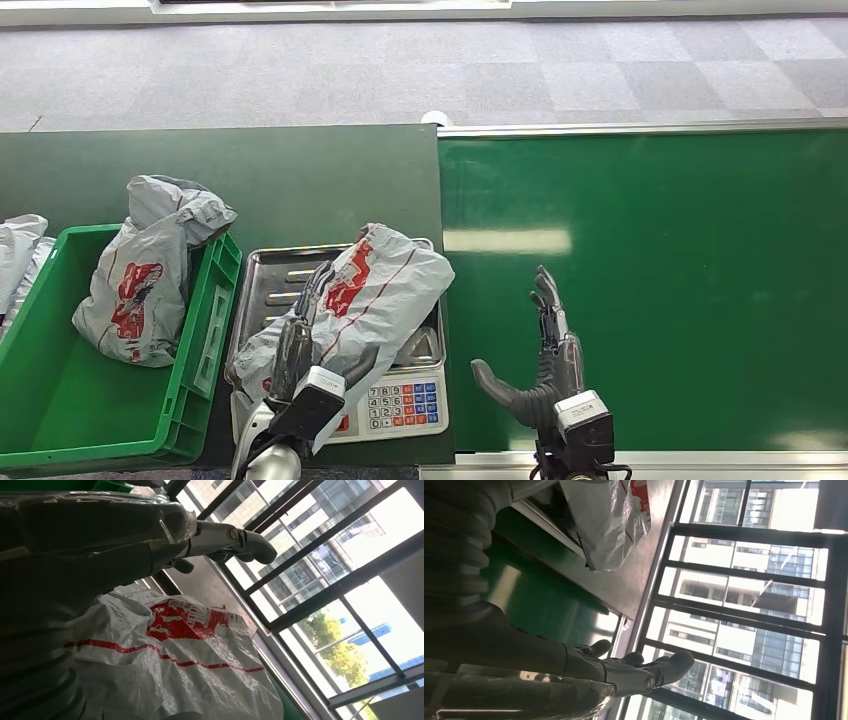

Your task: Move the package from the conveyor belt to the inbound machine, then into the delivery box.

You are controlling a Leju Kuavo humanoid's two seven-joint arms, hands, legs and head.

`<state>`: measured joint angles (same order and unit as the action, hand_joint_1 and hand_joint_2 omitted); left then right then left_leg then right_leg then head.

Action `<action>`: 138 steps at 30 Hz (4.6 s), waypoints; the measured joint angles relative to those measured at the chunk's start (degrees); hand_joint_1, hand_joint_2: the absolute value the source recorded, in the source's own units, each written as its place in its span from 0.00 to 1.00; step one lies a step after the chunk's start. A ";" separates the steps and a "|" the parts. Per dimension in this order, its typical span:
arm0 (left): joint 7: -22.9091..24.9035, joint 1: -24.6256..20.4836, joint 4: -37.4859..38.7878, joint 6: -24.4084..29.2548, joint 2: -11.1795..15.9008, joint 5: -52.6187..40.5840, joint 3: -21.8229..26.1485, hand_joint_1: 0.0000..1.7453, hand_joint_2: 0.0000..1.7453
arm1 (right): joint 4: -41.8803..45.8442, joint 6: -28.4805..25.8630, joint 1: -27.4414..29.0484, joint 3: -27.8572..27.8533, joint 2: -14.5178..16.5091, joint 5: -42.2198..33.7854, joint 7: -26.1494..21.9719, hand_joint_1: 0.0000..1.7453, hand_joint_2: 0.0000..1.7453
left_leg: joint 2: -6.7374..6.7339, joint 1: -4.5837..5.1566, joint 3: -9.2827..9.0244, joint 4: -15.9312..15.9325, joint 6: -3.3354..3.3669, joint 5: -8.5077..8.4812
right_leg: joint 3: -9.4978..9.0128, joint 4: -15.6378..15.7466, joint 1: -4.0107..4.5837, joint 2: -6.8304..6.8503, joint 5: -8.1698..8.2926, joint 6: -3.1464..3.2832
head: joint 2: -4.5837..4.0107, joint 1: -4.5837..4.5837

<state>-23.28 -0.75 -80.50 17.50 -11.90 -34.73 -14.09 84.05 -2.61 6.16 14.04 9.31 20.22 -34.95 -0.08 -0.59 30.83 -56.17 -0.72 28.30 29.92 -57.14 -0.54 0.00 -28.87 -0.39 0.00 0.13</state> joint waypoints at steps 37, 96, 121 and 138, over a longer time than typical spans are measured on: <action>6.90 0.69 -10.17 -0.98 2.94 -14.91 0.38 0.00 1.00 | 1.22 -2.46 1.72 -0.10 -0.08 2.64 0.77 0.00 1.00 | -0.01 0.00 -0.03 0.00 0.00 -0.01 | 0.00 0.00 0.00 0.00 0.00 0.00 | 0.00 -0.02; 0.15 2.11 -20.99 20.36 7.60 -9.05 7.20 1.00 1.00 | 1.34 -3.38 1.78 -0.09 0.27 4.41 1.88 0.00 1.00 | -0.01 -0.02 -0.03 0.03 -0.01 -0.01 | -0.02 -0.01 0.02 0.00 -0.01 0.02 | 0.00 0.00; 10.10 -7.95 -7.79 15.41 10.15 -11.39 39.03 0.00 1.00 | 5.04 -5.40 5.02 -0.22 -0.09 4.25 3.76 0.00 1.00 | -0.05 -0.04 -0.03 0.03 -0.07 -0.06 | 0.03 -0.04 0.04 -0.01 0.01 0.07 | 0.00 -0.02; -12.66 -4.14 -14.14 4.23 6.67 18.66 29.75 0.00 1.00 | -1.80 -2.48 3.60 -0.93 1.64 -4.96 2.37 0.00 1.00 | -0.03 -0.03 -0.01 0.03 -0.06 -0.05 | 0.03 -0.02 0.03 -0.01 0.01 0.07 | 0.00 -0.01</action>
<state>-35.95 -4.89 -94.63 21.73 -5.23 -16.08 15.66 82.25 -5.09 9.76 13.11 10.95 15.26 -32.58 -0.11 -0.61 30.82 -56.14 -0.79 28.26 29.95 -57.16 -0.52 0.00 -28.87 -0.33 0.00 0.12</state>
